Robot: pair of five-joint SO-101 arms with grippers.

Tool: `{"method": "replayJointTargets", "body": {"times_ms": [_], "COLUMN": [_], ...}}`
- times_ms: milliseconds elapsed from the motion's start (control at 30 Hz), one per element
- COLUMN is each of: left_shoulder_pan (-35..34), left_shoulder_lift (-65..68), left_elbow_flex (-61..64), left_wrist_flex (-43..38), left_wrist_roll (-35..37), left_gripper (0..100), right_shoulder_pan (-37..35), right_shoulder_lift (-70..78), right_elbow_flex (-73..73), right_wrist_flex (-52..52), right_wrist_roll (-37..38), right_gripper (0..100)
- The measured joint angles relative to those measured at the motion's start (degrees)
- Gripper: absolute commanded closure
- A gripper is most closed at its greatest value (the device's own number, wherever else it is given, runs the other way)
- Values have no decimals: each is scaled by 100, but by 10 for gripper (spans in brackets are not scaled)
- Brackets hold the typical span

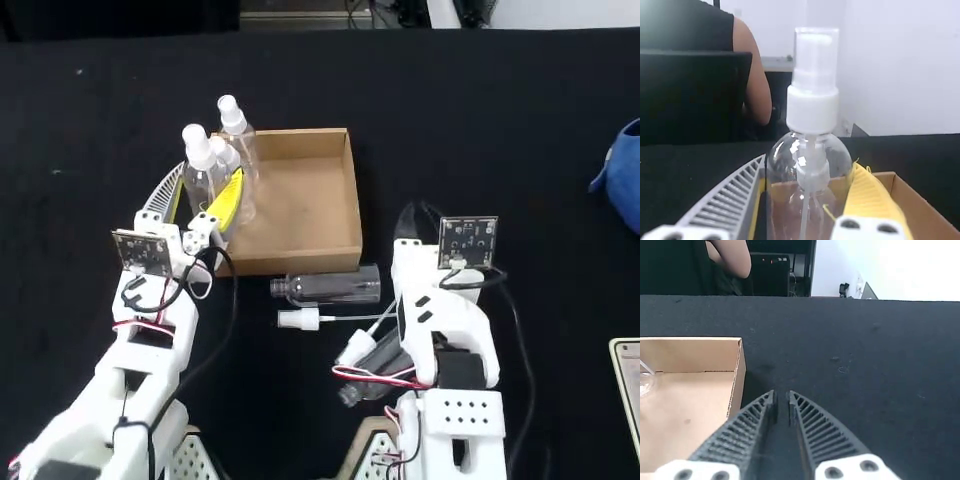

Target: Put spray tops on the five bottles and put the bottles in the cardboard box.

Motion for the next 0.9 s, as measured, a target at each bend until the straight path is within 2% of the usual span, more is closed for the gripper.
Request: {"method": "replayJointTargets", "body": {"times_ms": [167,367,633,900], "left_shoulder_pan": [0,9,18,18], "left_shoulder_lift": [686,1424,2180,2778], "left_elbow_flex": [0,-35,-35,-35], "left_wrist_flex": [-651,-1371,-2215,-2488], "left_wrist_roll": [35,686,730,730], "left_gripper": [970,970,970,970], "right_shoulder_pan": [0,0,0,0], "right_shoulder_lift": [0,0,0,0], "right_elbow_flex": [0,0,0,0], "right_wrist_flex": [0,0,0,0], "right_wrist_roll": [0,0,0,0], "right_gripper": [983,983,983,983]}}
